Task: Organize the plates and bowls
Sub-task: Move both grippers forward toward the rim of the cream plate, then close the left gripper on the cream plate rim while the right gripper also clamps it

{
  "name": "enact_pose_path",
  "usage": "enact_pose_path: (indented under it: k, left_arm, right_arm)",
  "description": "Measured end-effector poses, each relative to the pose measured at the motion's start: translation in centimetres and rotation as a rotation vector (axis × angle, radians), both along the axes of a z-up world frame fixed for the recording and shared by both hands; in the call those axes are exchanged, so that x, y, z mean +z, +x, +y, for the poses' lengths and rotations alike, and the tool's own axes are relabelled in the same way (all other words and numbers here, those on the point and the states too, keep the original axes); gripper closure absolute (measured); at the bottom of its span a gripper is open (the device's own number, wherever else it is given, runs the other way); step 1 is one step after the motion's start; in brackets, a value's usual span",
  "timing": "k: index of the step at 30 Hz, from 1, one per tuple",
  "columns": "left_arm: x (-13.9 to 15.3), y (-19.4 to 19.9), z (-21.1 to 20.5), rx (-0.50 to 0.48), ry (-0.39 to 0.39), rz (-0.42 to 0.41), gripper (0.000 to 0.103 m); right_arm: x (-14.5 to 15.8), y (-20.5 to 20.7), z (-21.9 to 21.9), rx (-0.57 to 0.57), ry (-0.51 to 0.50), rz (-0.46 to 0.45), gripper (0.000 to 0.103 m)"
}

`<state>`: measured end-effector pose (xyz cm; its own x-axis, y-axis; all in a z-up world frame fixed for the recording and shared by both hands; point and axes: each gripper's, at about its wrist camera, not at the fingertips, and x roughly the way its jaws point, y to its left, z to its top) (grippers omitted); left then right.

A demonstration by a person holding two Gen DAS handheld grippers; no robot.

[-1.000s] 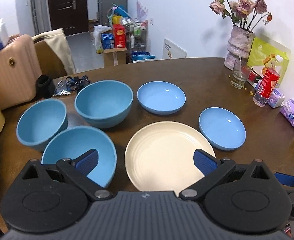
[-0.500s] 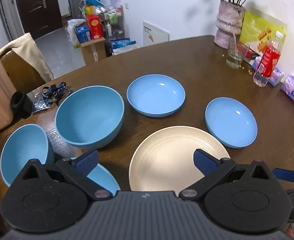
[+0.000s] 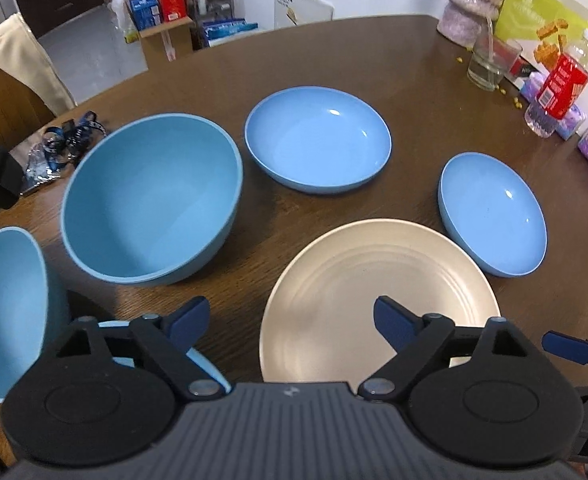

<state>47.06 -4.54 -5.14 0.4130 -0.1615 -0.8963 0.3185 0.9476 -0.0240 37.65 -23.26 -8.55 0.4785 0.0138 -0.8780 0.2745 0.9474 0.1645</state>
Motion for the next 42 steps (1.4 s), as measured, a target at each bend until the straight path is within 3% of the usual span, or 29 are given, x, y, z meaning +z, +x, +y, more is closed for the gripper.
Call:
enact_pose_path:
  k: [18,25,37,39,42]
  left_arm:
    - [-3.1,2.0,-1.0,-0.02,0.022,0.086,0.031]
    - [-3.6,2.2,-1.2,-0.026,0.032,0.095,0.041]
    - [-4.7,2.6,-0.9,-0.024,0.045,0.123,0.065]
    - [-4.9,2.6,-0.9,-0.025,0.05,0.128,0.069]
    - [-5.0,2.7,-1.1,-0.023,0.051,0.127,0.071]
  right_arm:
    - [-2.1,0.7,-1.0,-0.084,0.07,0.048,0.037]
    - [-2.5,0.9,-1.0,-0.089,0.081,0.049,0.042]
    - [-2.5,1.0,-1.4,-0.098,0.091,0.036,0.066]
    - [-2.5,1.0,-1.4,-0.1,0.096,0.034,0.074]
    - [-2.6,1.0,-1.4,-0.103,0.1,0.032,0.081]
